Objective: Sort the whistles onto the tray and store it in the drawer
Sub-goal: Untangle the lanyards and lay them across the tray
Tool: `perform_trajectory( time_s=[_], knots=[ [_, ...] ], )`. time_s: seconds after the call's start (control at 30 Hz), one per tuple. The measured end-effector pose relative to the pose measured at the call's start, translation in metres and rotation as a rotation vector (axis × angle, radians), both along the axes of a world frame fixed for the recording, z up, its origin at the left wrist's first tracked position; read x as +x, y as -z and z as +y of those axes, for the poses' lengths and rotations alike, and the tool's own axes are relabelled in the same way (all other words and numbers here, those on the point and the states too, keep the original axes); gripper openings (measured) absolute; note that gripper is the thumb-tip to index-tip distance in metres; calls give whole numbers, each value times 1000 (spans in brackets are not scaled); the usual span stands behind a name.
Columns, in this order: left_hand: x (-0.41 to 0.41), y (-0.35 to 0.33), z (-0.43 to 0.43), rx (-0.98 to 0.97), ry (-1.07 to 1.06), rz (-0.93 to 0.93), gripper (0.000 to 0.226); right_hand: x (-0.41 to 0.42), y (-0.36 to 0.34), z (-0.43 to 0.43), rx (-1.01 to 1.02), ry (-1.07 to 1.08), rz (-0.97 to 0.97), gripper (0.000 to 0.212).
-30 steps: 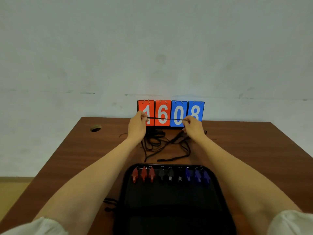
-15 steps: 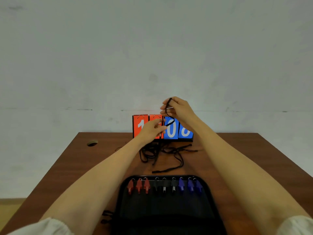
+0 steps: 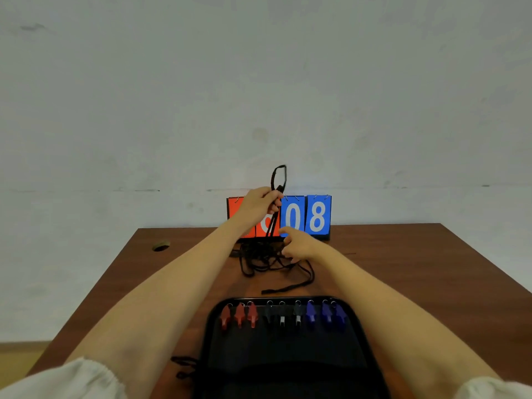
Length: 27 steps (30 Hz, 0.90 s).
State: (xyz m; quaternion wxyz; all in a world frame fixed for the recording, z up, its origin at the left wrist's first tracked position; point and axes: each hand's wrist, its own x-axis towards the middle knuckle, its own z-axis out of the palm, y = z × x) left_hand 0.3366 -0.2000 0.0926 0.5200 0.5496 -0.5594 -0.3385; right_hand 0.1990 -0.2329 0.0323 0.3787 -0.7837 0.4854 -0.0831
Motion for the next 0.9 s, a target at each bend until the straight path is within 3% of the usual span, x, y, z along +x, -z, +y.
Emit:
perform_trajectory(
  time_s=[0.17, 0.3, 0.4, 0.47, 0.53, 0.57, 0.6, 0.67, 0.8, 0.9],
  knots=[
    [1, 2, -9, 39, 28, 56, 26, 22, 35, -15, 38, 53, -76, 67],
    [14, 9, -19, 63, -11, 126, 24, 27, 54, -27, 29, 117, -134, 9],
    [24, 27, -31, 143, -117, 173, 16, 25, 56, -35, 56, 171, -244, 15],
    [29, 51, -41, 312, -192, 170, 35, 26, 53, -41, 68, 197, -313, 16],
    [32, 76, -44, 537, -234, -24, 53, 28, 48, -47, 92, 224, -385, 15],
    [33, 87, -44, 611, -235, -146, 52, 29, 45, -50, 96, 237, -406, 15],
    [31, 95, -42, 632, -222, -242, 46, 30, 43, -52, 100, 251, -424, 16],
    [22, 104, -34, 606, -174, -243, 36, 30, 38, -55, 125, 283, -473, 19],
    [11, 126, -23, 533, -118, -88, 59, 29, 36, -60, 179, 314, -571, 22],
    [7, 134, -22, 461, -144, -15, 60, 27, 32, -60, 234, 316, -657, 21]
  ],
)
